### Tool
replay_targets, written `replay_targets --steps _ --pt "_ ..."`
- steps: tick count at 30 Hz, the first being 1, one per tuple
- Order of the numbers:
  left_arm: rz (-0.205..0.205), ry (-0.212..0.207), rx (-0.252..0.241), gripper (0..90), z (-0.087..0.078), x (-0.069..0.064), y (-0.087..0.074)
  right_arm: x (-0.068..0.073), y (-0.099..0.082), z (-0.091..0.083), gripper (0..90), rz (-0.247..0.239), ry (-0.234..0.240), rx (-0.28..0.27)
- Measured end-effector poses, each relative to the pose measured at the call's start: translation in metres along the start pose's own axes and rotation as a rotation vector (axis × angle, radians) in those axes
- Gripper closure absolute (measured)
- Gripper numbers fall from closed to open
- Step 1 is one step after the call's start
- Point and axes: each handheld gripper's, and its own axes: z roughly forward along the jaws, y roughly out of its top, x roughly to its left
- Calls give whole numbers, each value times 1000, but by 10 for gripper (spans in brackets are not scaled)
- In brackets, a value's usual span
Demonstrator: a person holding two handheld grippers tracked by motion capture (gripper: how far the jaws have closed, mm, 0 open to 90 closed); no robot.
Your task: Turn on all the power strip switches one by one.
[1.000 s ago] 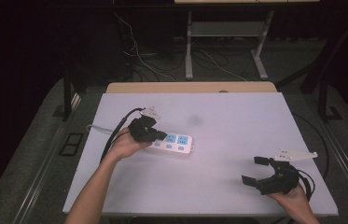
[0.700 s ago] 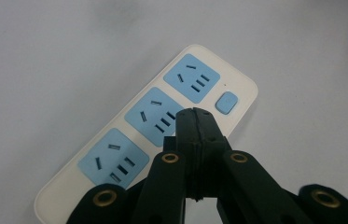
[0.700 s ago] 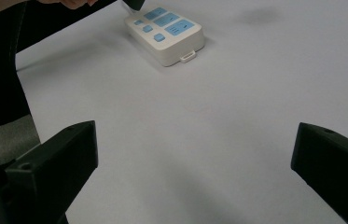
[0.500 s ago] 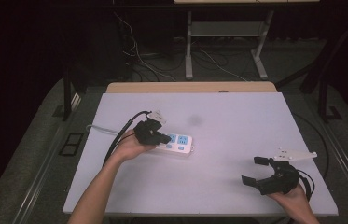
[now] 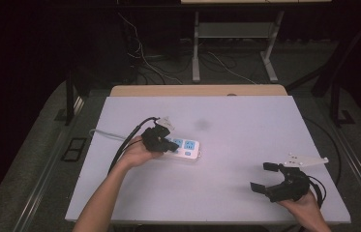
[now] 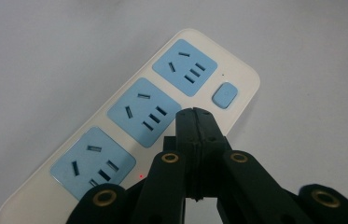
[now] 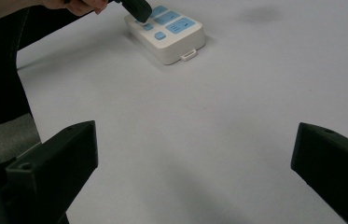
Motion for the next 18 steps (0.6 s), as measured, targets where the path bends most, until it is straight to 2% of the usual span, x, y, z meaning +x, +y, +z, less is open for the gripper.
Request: replay_targets --steps 18 --pt "-20 -11 -11 892 5 3 -3 0 0 -1 4 -2 0 0"
